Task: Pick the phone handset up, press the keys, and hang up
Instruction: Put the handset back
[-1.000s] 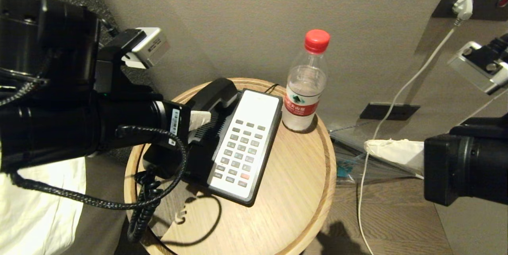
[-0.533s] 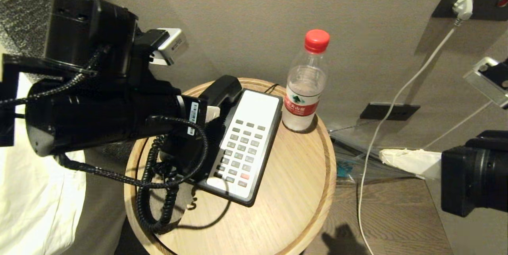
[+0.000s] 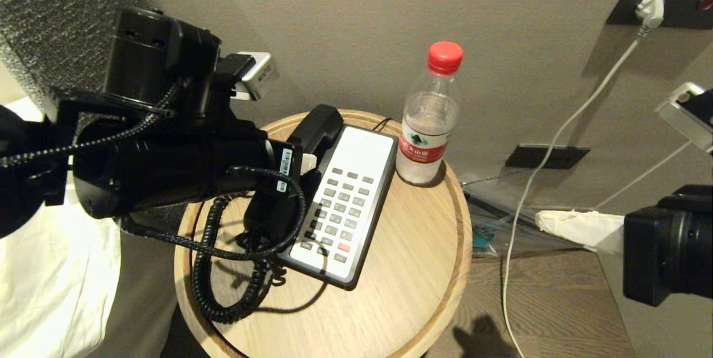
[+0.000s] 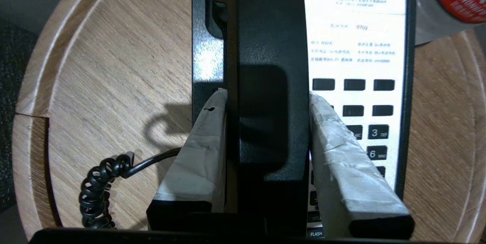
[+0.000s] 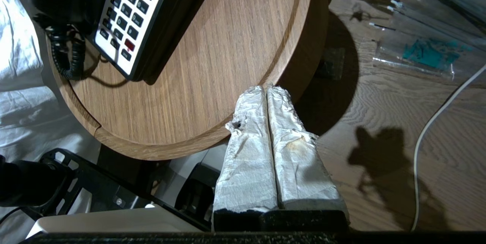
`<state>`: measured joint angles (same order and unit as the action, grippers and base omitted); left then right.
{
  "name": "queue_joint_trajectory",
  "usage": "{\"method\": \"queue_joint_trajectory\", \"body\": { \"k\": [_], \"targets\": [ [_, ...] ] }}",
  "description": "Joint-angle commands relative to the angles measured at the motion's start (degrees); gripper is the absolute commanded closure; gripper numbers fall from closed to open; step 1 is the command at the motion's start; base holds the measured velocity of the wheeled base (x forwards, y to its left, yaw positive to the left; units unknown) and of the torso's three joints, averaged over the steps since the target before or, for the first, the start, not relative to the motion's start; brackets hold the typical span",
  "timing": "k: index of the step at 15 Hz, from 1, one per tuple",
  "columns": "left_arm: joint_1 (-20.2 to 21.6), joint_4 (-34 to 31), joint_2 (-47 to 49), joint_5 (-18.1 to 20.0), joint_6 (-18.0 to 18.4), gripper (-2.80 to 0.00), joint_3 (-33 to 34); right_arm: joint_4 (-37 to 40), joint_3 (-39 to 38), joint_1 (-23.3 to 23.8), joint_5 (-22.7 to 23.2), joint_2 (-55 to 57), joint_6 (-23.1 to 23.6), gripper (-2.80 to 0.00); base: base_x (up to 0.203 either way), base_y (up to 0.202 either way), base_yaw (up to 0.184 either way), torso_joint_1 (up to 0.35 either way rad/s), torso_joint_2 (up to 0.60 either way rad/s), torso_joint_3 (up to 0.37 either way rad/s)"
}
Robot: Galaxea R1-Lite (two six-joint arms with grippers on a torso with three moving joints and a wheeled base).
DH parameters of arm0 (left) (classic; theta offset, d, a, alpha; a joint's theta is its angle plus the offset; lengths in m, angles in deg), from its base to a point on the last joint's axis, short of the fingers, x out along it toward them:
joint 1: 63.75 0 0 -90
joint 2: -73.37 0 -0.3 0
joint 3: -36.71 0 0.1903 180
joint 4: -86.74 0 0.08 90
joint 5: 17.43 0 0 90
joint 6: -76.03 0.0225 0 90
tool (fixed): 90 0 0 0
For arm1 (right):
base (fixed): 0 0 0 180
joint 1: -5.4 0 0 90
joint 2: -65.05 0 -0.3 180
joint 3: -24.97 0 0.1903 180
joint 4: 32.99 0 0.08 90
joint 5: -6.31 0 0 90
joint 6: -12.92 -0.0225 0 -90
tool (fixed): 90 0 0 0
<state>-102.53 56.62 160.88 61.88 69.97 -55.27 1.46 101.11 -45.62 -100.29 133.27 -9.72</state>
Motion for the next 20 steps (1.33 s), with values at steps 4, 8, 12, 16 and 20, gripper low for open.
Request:
{"method": "queue_joint_trajectory", "body": {
  "k": [4,8,12,16,20],
  "targets": [
    [0.3,0.1,0.3,0.0,-0.6,0.00,1.1,0.1,0.0,0.0,-0.1,0.1,-0.1,0.00,0.000,0.000,0.000,0.000,0.00,0.000],
    [0.5,0.1,0.1,0.1,-0.6,-2.80,2.6,-0.2,-0.7,0.0,0.0,-0.1,-0.2,0.00,0.000,0.000,0.000,0.000,0.00,0.000],
    [1.0,2.4,0.2,0.1,-1.1,-2.80,2.6,-0.2,-0.9,0.0,0.0,-0.2,-0.2,0.00,0.000,0.000,0.000,0.000,0.00,0.000],
    [1.0,2.8,-3.4,0.5,-1.1,-2.80,2.2,-0.3,-2.9,0.0,0.0,-1.2,-0.3,0.00,0.000,0.000,0.000,0.000,0.00,0.000],
    [1.0,2.6,-10.0,0.9,-1.3,0.00,5.5,-0.3,-3.5,0.0,0.0,-1.3,-0.3,0.00,0.000,0.000,0.000,0.000,0.00,0.000]
  ]
}}
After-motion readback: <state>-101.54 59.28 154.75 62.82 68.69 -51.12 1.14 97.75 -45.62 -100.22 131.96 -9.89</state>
